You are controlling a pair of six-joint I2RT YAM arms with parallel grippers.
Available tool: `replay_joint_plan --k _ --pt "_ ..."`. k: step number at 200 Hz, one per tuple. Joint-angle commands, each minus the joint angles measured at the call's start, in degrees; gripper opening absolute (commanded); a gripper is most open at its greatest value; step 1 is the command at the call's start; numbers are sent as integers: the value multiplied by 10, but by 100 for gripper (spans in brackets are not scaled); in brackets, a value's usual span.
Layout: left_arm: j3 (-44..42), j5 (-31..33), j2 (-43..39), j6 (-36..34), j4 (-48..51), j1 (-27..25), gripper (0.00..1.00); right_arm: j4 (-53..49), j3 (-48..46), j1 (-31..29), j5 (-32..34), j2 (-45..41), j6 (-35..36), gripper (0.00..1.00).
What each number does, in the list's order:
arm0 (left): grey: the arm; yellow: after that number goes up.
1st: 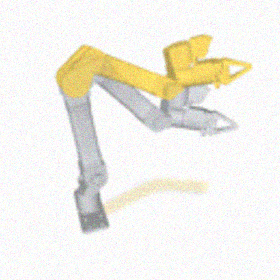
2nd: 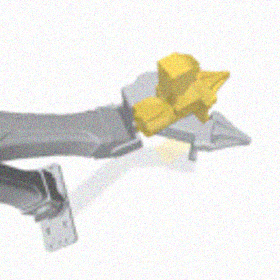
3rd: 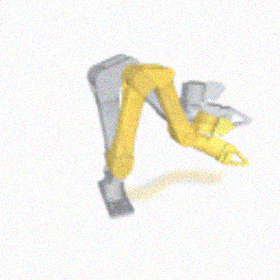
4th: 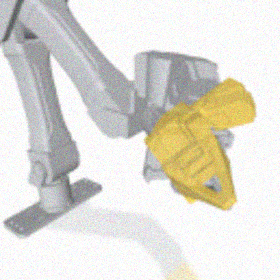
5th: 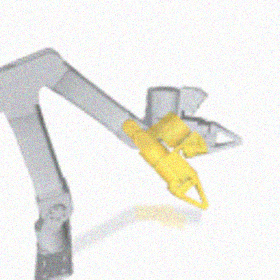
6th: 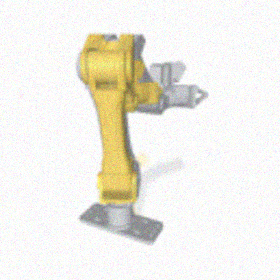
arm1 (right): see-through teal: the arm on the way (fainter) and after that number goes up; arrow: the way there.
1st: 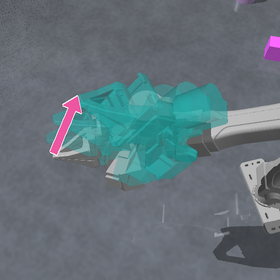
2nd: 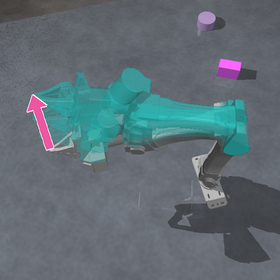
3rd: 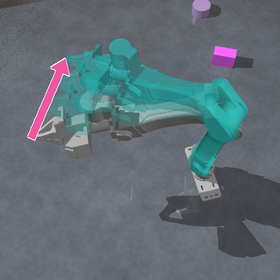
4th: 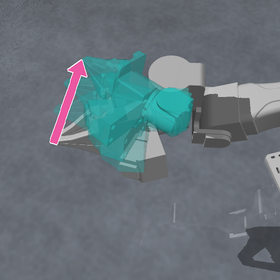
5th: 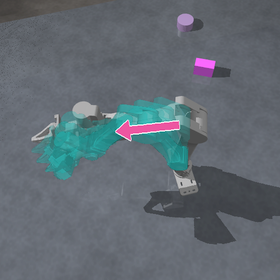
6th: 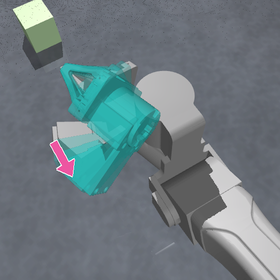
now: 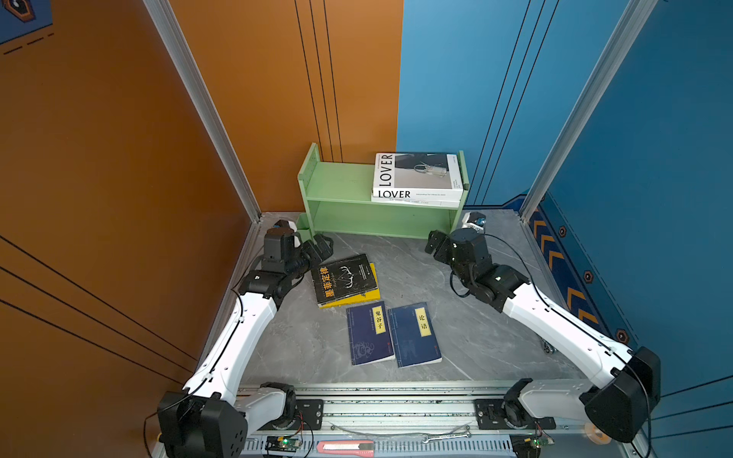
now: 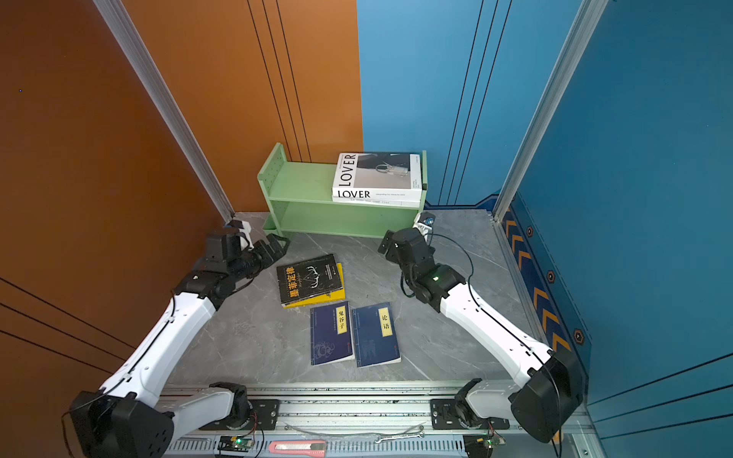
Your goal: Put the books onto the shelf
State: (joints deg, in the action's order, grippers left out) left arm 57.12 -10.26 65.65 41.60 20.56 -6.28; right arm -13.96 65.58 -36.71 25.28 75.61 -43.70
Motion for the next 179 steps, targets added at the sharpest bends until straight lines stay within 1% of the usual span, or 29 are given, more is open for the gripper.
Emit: replay_joint_plan --k 1,21,24,55,75,112,139,179 --pt "-63 -11 -3 -2 17 25 98 32 -26 -25 51 29 -89 97" --pt "-105 -61 23 10 -34 47 97 69 -36 -31 31 66 -114 96" --pt "-109 -66 28 11 -41 49 97 73 -34 -46 27 73 -116 96" --pt "-121 -74 74 1 -46 67 96 93 11 -62 -19 162 -114 94" --pt "-138 -81 93 0 -74 80 96 103 41 -71 -43 217 -105 91" --pt "-150 -116 150 9 -134 97 96 105 97 -74 -104 305 -90 91" --pt "-149 -133 182 13 -156 100 95 78 137 -74 -134 354 -79 91" --pt "-137 -145 209 7 -163 102 95 79 161 -75 -165 394 -84 91"
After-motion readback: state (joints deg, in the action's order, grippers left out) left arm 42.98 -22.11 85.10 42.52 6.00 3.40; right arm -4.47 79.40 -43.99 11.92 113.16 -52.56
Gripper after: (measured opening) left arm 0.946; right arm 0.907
